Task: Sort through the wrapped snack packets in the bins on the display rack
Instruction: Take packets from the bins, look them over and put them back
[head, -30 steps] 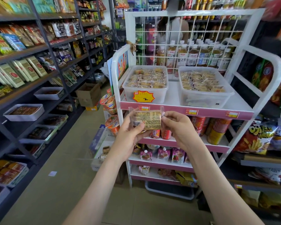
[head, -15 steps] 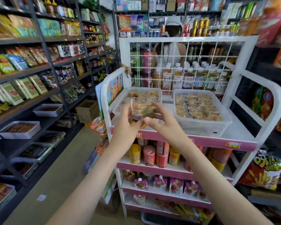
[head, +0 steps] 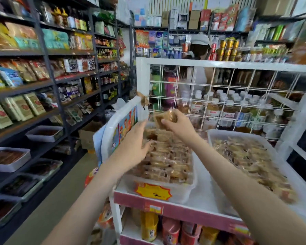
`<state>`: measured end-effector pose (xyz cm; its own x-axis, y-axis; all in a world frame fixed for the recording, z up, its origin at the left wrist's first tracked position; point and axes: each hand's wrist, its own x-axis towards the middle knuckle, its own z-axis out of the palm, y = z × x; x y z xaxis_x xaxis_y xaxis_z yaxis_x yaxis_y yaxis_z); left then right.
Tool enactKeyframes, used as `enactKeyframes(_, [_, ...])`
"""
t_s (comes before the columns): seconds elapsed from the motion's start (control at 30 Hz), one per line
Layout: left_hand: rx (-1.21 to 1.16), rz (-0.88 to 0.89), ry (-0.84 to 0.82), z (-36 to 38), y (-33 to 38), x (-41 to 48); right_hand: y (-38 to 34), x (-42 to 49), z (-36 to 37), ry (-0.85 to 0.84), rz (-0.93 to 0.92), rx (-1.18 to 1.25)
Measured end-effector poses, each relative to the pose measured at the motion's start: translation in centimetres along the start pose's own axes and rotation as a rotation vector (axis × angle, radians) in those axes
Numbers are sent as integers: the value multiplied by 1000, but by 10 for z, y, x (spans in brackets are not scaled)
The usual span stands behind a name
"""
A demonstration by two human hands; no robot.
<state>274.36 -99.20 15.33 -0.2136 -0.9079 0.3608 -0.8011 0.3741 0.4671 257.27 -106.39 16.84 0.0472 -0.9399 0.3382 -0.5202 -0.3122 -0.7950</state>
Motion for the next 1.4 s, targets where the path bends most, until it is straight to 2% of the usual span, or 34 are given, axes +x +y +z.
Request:
enactKeyframes(0.1, [85,-27,-59,12,-17,31,16,41,24,-71,-6,-137])
enactKeyframes(0.23, [272,-27,-147,29,-30,59,38,71,47,-244,-78,-313])
enactKeyframes(0.3, [328,-39,-210,38,-37,68,45,77,55,-369,-169,-465])
enactKeyframes(0.4, [413,-92,-353,49,-42,75,53,85,66,-649,-204,-650])
enactKeyframes(0.47, [427,-128,-428,55,-42,76,58,88,67,-757,-202,-647])
enactKeyframes(0.5, [424,-136,-448,57,-42,76,61,92,66,-737,-193,-589])
enactKeyframes(0.57, [443,-137,-479,60,-44,75,66,104,58,-571,-174,-471])
enactKeyframes(0.63, [457,-140,-514,61,-45,75,72,116,52,-435,-173,-468])
enactKeyframes(0.77, [469,-134,-533,61,-46,73,79,119,59,-538,-140,-574])
enactKeyframes(0.93, [472,-125,-522,60,-47,72,82,122,66,-472,-132,-538])
enactKeyframes(1.13, [453,-115,-512,59,-47,72,84,127,65,-505,-63,-431])
enactKeyframes(1.3, [425,-100,-491,59,-49,71,83,121,63,-459,-128,-435])
enactKeyframes(1.4, [407,-98,-474,59,-50,71,76,119,56,-410,-255,-478])
